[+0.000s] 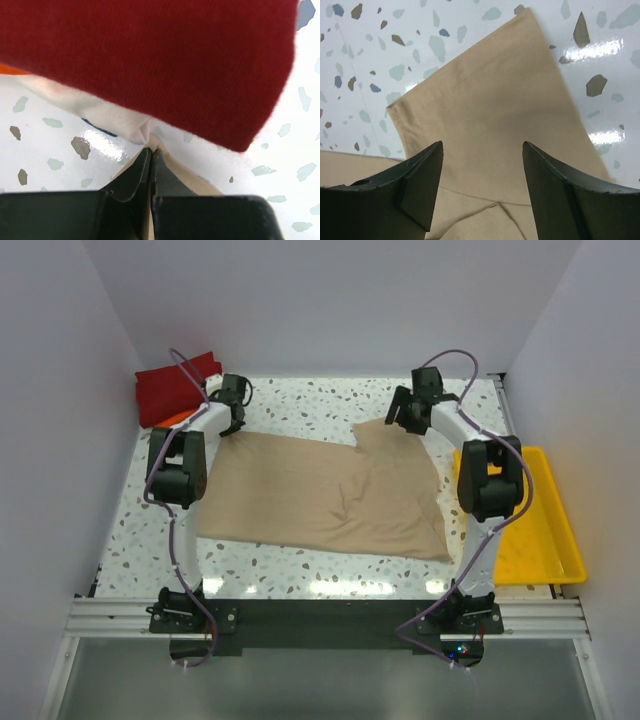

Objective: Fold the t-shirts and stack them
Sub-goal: Fold the tshirt

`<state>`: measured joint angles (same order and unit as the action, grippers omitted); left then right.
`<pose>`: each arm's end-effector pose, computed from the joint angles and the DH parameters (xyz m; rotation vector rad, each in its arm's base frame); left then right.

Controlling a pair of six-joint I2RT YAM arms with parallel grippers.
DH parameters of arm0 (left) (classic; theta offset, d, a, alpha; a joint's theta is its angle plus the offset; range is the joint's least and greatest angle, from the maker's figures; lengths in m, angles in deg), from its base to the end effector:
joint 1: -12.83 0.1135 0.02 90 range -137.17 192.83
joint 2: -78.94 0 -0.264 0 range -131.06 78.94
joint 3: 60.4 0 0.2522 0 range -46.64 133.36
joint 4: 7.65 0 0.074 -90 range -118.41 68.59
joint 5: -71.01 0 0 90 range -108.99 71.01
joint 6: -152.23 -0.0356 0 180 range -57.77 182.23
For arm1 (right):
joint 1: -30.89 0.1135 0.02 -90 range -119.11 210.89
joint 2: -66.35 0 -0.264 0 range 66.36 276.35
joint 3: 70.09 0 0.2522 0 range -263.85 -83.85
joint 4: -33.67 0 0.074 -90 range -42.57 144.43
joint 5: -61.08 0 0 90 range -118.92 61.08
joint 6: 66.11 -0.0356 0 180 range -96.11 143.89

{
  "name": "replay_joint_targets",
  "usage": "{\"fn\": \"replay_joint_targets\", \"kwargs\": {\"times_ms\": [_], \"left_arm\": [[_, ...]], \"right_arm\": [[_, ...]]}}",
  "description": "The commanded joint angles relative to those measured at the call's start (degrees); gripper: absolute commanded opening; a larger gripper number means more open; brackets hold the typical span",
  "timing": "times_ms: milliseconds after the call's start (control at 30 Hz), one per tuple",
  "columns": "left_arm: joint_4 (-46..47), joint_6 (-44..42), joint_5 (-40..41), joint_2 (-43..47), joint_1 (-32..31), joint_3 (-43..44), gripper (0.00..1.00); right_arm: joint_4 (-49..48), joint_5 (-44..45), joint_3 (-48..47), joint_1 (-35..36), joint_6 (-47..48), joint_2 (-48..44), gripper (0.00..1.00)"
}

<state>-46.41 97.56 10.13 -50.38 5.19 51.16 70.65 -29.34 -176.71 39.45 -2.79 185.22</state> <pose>0.4834 -0.0474 0.1531 -0.7575 2.2889 0.3161 0.4603 0.0695 0.2082 0.3826 2.4205 0.2842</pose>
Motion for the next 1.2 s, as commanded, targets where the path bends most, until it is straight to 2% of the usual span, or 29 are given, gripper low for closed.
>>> {"fn": "replay_joint_targets", "kwargs": {"times_ms": [0, 233, 500, 633, 833, 967, 1067, 1167], "left_arm": [[-1.1, 0.3, 4.0, 0.6, 0.0, 1.3, 0.00], [-1.0, -0.6, 5.2, 1.4, 0.1, 1.5, 0.00], [1.2, -1.3, 4.0, 2.8, 0.2, -0.2, 0.00], [3.5, -1.8, 3.0, 4.3, 0.2, -2.0, 0.00], [4.9, -1.8, 1.8, 4.8, 0.2, -3.1, 0.00], [5.3, -1.8, 1.6, 4.9, 0.2, -3.5, 0.00], [5.7, -1.8, 1.8, 5.1, 0.2, -3.8, 0.00], [6.6, -2.2, 2.0, 5.4, 0.2, -4.0, 0.00]], "right_arm": [[0.9, 4.5, -4.8, -0.4, 2.2, 3.2, 0.68], [4.1, 8.4, -14.3, -0.5, 3.6, 9.4, 0.68], [6.0, 14.0, -20.8, -0.5, 4.4, 14.1, 0.67], [7.9, 14.7, -25.7, -0.5, 4.1, 17.8, 0.64], [8.1, 12.8, -27.1, -0.3, 2.9, 20.9, 0.59], [7.5, 11.3, -26.0, -0.1, 2.2, 20.8, 0.47], [6.9, 11.3, -25.1, -0.2, 1.7, 20.1, 0.29], [7.5, 11.6, -25.6, -0.2, 1.7, 19.7, 0.16]]}}
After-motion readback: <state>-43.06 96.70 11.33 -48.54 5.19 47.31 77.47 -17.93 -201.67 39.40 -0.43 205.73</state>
